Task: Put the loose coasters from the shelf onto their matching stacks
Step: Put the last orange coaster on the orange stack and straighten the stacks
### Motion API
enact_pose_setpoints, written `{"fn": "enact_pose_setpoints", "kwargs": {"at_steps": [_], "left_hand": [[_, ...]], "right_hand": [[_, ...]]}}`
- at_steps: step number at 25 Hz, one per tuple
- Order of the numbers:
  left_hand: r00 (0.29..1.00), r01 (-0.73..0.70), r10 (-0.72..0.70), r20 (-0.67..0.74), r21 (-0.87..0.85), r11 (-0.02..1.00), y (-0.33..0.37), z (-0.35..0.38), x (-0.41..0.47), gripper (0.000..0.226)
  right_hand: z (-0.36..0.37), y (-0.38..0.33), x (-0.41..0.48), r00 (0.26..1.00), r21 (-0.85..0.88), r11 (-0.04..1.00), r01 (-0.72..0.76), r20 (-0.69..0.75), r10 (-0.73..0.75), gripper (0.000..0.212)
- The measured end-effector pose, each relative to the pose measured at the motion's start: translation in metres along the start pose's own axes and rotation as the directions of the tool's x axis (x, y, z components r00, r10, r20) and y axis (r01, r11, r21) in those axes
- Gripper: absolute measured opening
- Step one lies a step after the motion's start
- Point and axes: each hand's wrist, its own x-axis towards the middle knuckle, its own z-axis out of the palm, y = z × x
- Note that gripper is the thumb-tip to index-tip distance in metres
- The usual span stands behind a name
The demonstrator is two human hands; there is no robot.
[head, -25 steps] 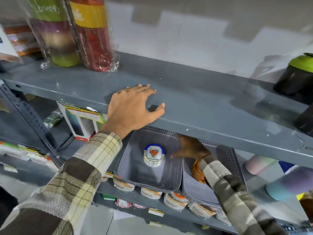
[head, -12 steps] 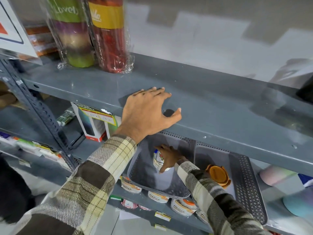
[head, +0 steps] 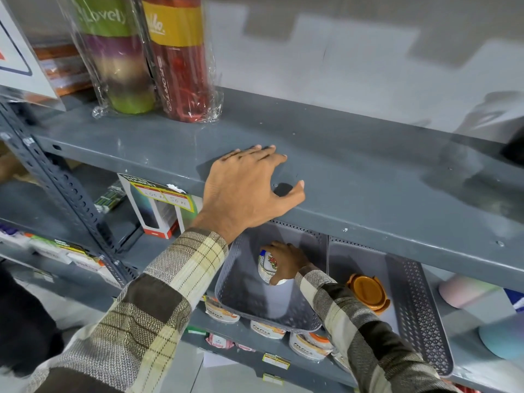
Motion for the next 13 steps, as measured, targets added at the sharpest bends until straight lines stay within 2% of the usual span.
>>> {"fn": "enact_pose_setpoints", "kwargs": {"at_steps": [5, 7, 9, 13], "left_hand": [[1.0, -0.016, 0.016, -0.004, -0.002, 1.0, -0.0005, 0.0001, -0.0003, 0.069], [1.0, -0.019, 0.019, -0.008, -0.006, 1.0, 0.0002, -0.0001, -0.0005, 0.069], [1.0, -0.018, 0.018, -0.005, -0.01, 1.0, 0.0, -0.0011, -0.0009, 0.069], [0.999, -0.04, 0.04, -0.002, -0.005, 0.999, 0.0004, -0.0035, -0.0002, 0.071]], "right_hand": [[-0.0001, -0.0059, -0.0031, 1.0, -0.057, 0.998, -0.015, 0.009, 0.016, 0.102], [-0.001, -0.0072, -0.0042, 1.0, -0.069, 0.997, -0.026, 0.017, 0.027, 0.107], [-0.0007, -0.0089, -0.0068, 0.999, -0.059, 0.998, -0.027, 0.016, 0.028, 0.112], [0.0053, -0.0079, -0.0084, 0.999, -0.003, 0.999, -0.051, 0.014, 0.051, 0.107]]}}
